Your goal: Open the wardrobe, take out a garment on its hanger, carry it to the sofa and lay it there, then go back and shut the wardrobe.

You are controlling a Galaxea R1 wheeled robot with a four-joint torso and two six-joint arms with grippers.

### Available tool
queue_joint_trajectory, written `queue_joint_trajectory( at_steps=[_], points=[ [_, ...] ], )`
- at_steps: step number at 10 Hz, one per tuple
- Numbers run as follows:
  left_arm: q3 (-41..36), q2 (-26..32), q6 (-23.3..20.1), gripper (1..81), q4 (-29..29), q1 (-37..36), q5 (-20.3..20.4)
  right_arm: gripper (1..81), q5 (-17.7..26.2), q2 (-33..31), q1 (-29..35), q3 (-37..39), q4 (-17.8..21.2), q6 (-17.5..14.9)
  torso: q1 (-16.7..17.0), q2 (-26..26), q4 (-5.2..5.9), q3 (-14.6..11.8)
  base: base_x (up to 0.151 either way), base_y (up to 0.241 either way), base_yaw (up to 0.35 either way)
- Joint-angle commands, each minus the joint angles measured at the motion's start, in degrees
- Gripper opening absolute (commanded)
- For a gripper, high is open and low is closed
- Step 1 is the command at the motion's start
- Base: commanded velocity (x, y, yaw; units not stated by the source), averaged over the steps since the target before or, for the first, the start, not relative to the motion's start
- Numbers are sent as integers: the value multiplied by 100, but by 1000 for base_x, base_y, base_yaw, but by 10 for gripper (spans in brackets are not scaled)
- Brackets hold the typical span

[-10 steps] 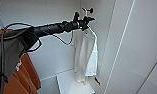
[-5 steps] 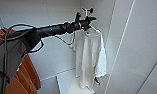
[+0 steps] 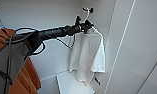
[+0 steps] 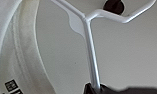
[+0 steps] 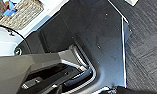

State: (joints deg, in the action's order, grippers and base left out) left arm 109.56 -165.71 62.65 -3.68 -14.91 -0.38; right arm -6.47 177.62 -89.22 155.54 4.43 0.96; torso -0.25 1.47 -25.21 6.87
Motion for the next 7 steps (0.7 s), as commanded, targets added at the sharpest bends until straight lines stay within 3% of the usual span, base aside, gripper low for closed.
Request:
queue_joint_trajectory(
  at_steps=[1,5,6,7],
  points=[
    [-74,-51,-112,10,166,-1281,249,811,305,22,163,-34,32,9,0,0,0,0,0,0,0],
    [-109,2,-112,10,245,-1668,214,811,305,22,154,-34,24,9,-2,0,0,2,0,0,0],
    [-154,28,-112,10,254,-1686,196,811,305,22,154,-34,32,9,-2,-2,185,2,0,0,0],
    [-180,72,-112,10,254,-1686,196,811,305,22,163,-34,32,9,-2,-2,557,2,0,0,0]
  ],
)
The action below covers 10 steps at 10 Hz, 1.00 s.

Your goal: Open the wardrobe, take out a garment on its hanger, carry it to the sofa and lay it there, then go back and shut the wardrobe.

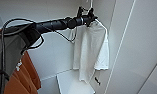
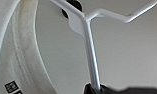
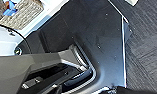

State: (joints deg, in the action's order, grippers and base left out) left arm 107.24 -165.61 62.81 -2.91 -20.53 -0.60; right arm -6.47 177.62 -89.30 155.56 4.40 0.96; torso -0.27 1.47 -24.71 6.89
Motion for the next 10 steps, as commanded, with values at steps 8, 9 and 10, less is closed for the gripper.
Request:
queue_joint_trajectory(
  at_steps=[8,9,10],
  points=[
    [-88,220,-119,10,528,-1124,-97,811,305,22,179,-36,35,9,0,-2,1093,2,0,0,0],
    [-107,247,-119,10,555,-1115,-169,811,305,22,170,-36,35,9,0,-2,1093,2,0,0,0],
    [-185,343,-119,10,564,-1115,-169,811,305,22,162,-36,35,18,0,-2,1090,2,0,0,0]
  ],
)
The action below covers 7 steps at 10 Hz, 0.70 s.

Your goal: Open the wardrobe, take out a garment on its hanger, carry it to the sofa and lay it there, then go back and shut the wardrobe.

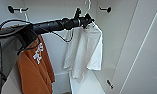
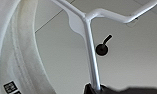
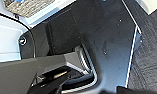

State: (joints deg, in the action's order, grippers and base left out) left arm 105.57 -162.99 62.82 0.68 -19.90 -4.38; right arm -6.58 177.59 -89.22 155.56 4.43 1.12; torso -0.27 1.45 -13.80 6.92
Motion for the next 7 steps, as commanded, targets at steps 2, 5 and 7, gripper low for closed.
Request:
queue_joint_trajectory(
  at_steps=[2,5,7],
  points=[
    [-212,231,-121,10,266,-1161,218,811,316,24,154,-36,23,-7,0,0,463,0,0,0,0],
    [-352,345,-121,10,275,-1152,209,811,307,24,163,-27,32,-6,0,-2,206,0,0,0,0],
    [-458,380,-121,10,275,-1109,209,811,307,24,163,-18,32,-6,0,-2,343,0,0,0,0]
  ],
)
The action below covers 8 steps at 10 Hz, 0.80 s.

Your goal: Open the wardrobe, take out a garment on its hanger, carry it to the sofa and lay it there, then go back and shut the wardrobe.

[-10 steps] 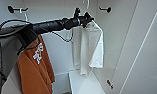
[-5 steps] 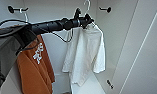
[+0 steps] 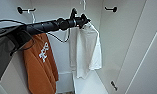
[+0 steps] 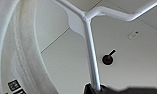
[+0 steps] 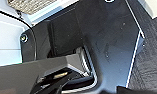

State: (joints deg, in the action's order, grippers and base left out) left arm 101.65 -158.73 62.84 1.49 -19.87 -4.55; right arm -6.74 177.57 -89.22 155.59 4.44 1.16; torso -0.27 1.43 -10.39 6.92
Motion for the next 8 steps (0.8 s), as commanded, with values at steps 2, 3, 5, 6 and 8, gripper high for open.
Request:
queue_joint_trajectory(
  at_steps=[2,3,5,6,8],
  points=[
    [-188,34,-123,10,194,-1050,235,811,323,27,154,-21,31,-2,0,0,0,0,0,0,0],
    [-276,104,-114,10,194,-1014,235,811,323,27,155,-30,31,-2,0,0,0,0,0,0,0],
    [-373,218,-106,10,185,-996,253,811,323,27,154,-30,31,-2,-2,0,0,0,-70,0,0],
    [-408,228,-106,10,185,-988,261,811,323,27,154,-30,31,-2,-9,-4,0,2,-79,0,0],
    [-487,228,-105,10,185,-970,287,811,323,27,146,-29,31,-2,0,-4,0,2,-85,0,0]
  ],
)
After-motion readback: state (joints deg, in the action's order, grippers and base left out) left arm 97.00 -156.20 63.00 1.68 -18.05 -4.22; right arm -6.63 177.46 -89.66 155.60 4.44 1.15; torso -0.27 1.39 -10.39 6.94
